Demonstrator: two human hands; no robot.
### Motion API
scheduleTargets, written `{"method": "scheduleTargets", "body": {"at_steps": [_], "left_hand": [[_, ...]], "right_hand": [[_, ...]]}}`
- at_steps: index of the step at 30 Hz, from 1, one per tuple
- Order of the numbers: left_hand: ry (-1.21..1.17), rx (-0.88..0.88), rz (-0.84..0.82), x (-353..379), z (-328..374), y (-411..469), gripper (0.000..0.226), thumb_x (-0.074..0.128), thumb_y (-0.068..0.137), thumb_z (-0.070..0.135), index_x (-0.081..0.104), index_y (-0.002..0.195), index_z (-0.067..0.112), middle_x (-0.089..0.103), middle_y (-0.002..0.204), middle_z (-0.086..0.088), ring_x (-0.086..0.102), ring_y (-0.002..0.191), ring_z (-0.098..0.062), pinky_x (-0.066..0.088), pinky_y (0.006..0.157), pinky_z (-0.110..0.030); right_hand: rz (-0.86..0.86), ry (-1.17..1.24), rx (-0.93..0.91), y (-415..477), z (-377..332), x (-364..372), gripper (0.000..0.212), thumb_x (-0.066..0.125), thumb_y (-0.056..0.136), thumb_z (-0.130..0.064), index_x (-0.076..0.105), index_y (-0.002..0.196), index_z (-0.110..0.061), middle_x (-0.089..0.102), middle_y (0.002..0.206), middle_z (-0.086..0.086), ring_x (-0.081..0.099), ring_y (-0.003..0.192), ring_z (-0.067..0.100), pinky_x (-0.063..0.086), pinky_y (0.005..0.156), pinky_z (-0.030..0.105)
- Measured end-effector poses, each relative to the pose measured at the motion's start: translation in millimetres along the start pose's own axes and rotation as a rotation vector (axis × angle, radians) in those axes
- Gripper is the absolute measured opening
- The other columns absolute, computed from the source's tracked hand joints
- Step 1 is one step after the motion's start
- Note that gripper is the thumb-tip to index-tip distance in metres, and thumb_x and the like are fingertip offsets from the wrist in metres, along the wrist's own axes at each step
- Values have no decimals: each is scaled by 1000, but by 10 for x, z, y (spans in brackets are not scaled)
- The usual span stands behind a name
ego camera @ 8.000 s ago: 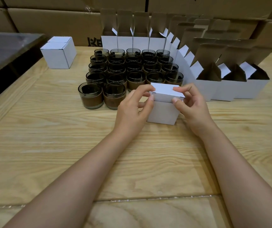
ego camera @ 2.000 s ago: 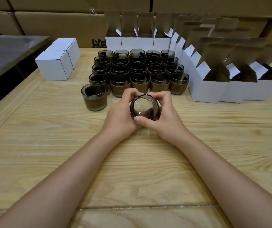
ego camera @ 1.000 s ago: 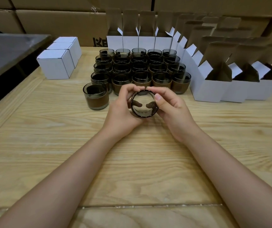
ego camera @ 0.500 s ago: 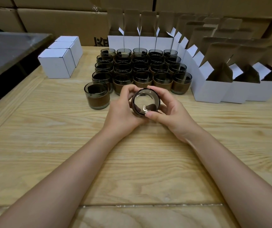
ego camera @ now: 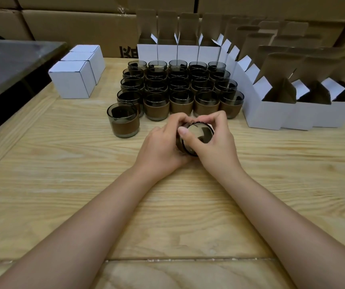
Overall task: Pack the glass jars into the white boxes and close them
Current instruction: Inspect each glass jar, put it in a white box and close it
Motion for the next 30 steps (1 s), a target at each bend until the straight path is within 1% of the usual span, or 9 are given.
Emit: {"method": "scheduleTargets", "body": {"at_steps": [4,9,12,15,17,20,24,27,30], "left_hand": [[16,54,-2,15,9,5,73,85,63,31,48,123,15,65,115,11,64,94,-14,49,80,-28],[-54,49,-20,-2,10,8,73,83,64,42,45,123,20,57,114,26,61,103,-6,49,86,-27],[-85,25,-26,-12,5,13,74,79,62,48,43,122,25,60,120,21,62,107,-8,51,88,-35],[-111,-3,-27,-14,-19,20,73,84,62,41,41,121,31,56,117,28,61,109,-6,50,89,-34],[-130,-23,-20,-16,-44,23,73,86,61,35,39,118,36,57,116,27,60,108,-1,49,89,-26],[-194,-70,-2,-29,-72,29,73,86,61,37,39,116,41,61,113,21,58,104,5,41,82,-7],[-259,-134,17,-42,-94,44,75,89,56,37,37,109,48,60,110,22,54,106,12,39,84,-3],[-382,-195,26,-49,-92,53,79,93,54,32,42,115,39,61,111,17,58,106,5,48,87,-16],[-528,-233,27,-71,-68,52,77,84,54,36,47,120,24,64,114,11,62,107,1,52,85,-20]], "right_hand": [[39,37,-17,13,-23,-5,20,64,90,-34,45,85,-32,60,88,-15,55,80,-12,40,69,5],[57,37,-21,46,-14,-24,21,46,101,-27,47,81,-24,52,70,-14,49,63,-8,37,58,11],[39,48,15,54,12,-21,24,39,103,-25,53,92,-10,57,76,-2,50,67,1,44,64,29],[37,81,36,61,9,-23,24,36,104,-20,55,90,-21,60,83,-9,54,72,-3,46,68,24],[21,131,47,71,-1,-34,26,36,104,-16,56,89,-24,62,88,-10,56,77,-5,47,71,18],[-53,226,96,94,2,-61,28,36,103,-14,62,95,-22,66,97,-4,61,92,8,50,84,34],[-181,347,111,116,11,-102,35,34,103,-12,65,104,-28,70,101,-8,64,92,10,53,79,32],[-261,432,123,137,29,-130,38,38,97,-9,63,117,-30,69,109,-11,64,90,7,52,70,24],[-351,485,131,144,56,-142,56,47,80,-9,54,129,-35,60,130,-4,60,95,24,49,75,32]]}}
Point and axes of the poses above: each hand's wrist, its own y-axis towards the middle knuckle, its own x-axis out of the palm, z = x × y, the point moved 2 cm from there along y, towards the middle knuckle
